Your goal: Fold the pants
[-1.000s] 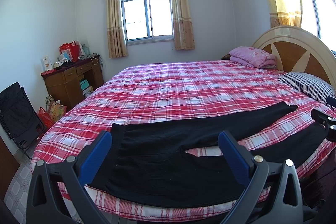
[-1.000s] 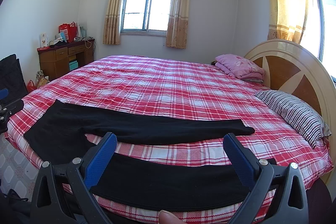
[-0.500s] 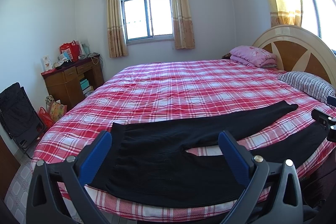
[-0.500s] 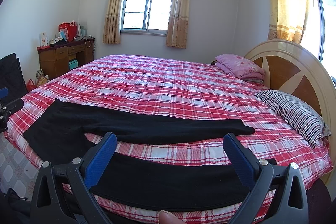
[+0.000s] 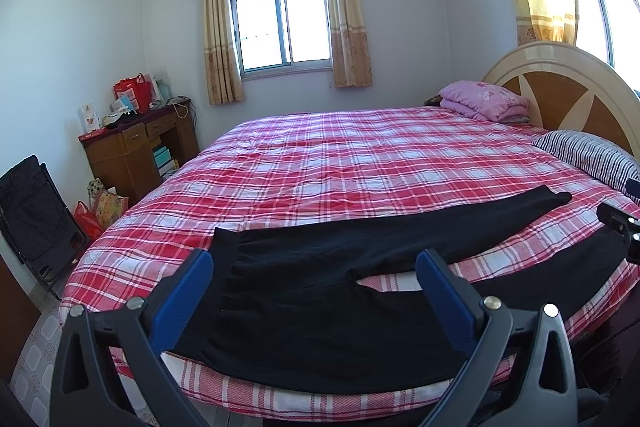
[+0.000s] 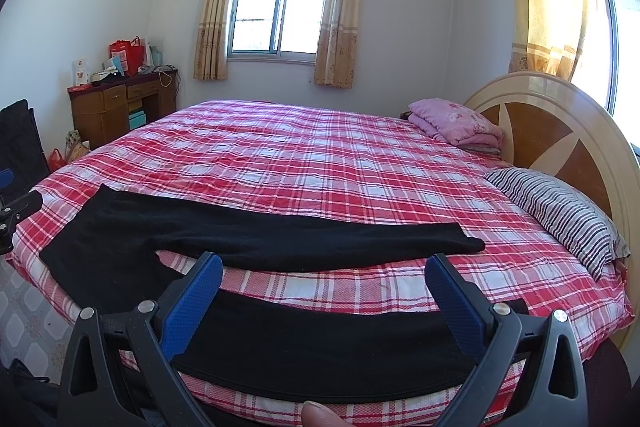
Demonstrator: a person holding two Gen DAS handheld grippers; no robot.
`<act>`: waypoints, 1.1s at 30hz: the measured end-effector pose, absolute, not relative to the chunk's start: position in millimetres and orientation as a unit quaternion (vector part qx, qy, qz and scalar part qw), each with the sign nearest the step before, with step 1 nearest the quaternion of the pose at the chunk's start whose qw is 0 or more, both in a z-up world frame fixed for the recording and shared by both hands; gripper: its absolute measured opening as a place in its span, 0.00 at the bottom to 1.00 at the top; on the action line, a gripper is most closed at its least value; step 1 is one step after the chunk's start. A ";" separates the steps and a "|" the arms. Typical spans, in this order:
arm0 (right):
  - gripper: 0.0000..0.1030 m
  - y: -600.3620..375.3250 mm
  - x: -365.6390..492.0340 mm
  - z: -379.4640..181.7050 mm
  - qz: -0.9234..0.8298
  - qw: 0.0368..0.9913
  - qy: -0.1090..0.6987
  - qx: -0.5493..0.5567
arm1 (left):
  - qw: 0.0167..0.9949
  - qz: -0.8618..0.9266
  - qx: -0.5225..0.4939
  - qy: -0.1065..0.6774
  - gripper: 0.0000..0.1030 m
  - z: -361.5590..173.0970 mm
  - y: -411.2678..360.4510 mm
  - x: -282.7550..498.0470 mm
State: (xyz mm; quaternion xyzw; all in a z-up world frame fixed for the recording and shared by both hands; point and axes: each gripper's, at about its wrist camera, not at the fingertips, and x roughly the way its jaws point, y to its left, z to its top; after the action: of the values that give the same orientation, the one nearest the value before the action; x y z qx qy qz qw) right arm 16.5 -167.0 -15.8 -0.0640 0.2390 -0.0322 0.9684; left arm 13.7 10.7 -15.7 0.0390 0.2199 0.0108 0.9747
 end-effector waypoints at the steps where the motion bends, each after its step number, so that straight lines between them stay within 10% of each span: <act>1: 0.99 -167.5 17.2 -15.9 -0.033 0.968 0.240 -0.064 | 0.974 0.011 0.039 0.222 1.00 -17.1 10.1 15.0; 25: 0.99 -216.6 119.4 -84.2 -0.029 0.946 0.322 -0.036 | 0.930 0.101 0.042 0.350 1.00 -106.2 148.9 194.3; 33: 0.97 -250.6 161.1 -102.7 -0.050 0.924 0.374 -0.056 | 0.913 0.069 -0.009 0.402 0.86 -134.5 179.5 260.6</act>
State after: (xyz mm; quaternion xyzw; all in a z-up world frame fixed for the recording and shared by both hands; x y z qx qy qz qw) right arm 161.1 -250.6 -102.7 -0.0558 0.3740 -0.0504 0.9244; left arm 260.6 179.5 -134.5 -0.0090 0.4021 0.0685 0.9130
